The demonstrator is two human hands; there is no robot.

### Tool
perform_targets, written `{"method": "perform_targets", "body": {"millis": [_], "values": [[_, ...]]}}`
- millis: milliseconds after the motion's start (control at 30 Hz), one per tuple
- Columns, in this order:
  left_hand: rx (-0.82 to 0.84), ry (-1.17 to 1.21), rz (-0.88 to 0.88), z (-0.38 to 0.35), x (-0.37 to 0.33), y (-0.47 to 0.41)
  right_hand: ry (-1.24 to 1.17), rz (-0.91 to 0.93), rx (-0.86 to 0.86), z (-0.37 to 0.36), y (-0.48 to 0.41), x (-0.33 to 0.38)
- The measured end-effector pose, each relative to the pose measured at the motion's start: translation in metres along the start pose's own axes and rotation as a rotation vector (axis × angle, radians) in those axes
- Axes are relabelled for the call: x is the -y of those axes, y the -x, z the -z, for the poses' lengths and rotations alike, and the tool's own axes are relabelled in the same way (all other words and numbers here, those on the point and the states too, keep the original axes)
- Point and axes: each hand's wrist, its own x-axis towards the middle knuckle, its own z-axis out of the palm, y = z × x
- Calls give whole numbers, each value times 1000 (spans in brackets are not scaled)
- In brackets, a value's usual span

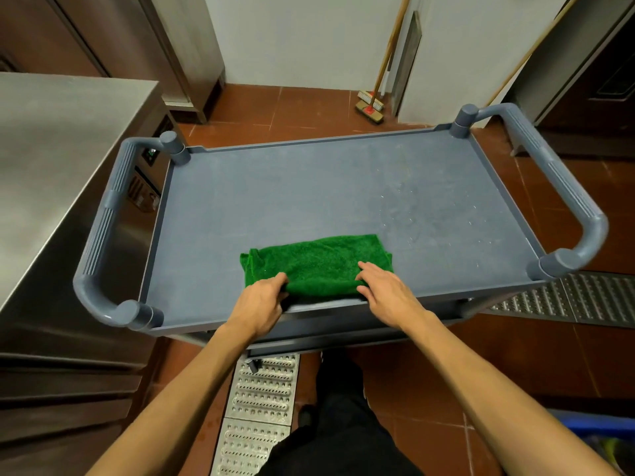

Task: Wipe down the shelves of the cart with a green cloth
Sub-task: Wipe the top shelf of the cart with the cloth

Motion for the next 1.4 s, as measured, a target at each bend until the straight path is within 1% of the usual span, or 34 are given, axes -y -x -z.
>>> {"method": "perform_targets", "body": {"millis": [100, 167, 333, 533, 800, 967, 1100, 1167, 1233, 1333, 1400], "values": [[36, 40, 26, 6, 2, -5, -49, -48, -25, 5, -2, 4], [66, 50, 45, 7, 3, -7, -43, -87, -12, 10, -3, 4], [150, 73, 128, 11, 2, -8, 23, -118, 87, 21, -4, 6], [231, 71, 139, 19, -3, -3, 40, -113, 137, 30, 0, 8], [238, 106, 114, 13, -1, 7, 27, -118, 174, 34, 5, 10], [244, 127, 137, 13, -2, 11, 32, -110, 232, 36, 5, 12], [296, 40, 110, 10, -11, 12, -18, -130, 263, 32, 8, 14], [345, -68, 46, 9, -19, 12, -42, -140, 258, 29, 10, 15], [357, -210, -7, 5, -27, 11, -51, -143, 254, 27, 12, 17], [261, -268, -36, -7, -35, 7, -82, -139, 237, 23, 15, 20], [200, -267, -63, -13, -37, 6, -41, -106, 244, 20, 16, 22]]}}
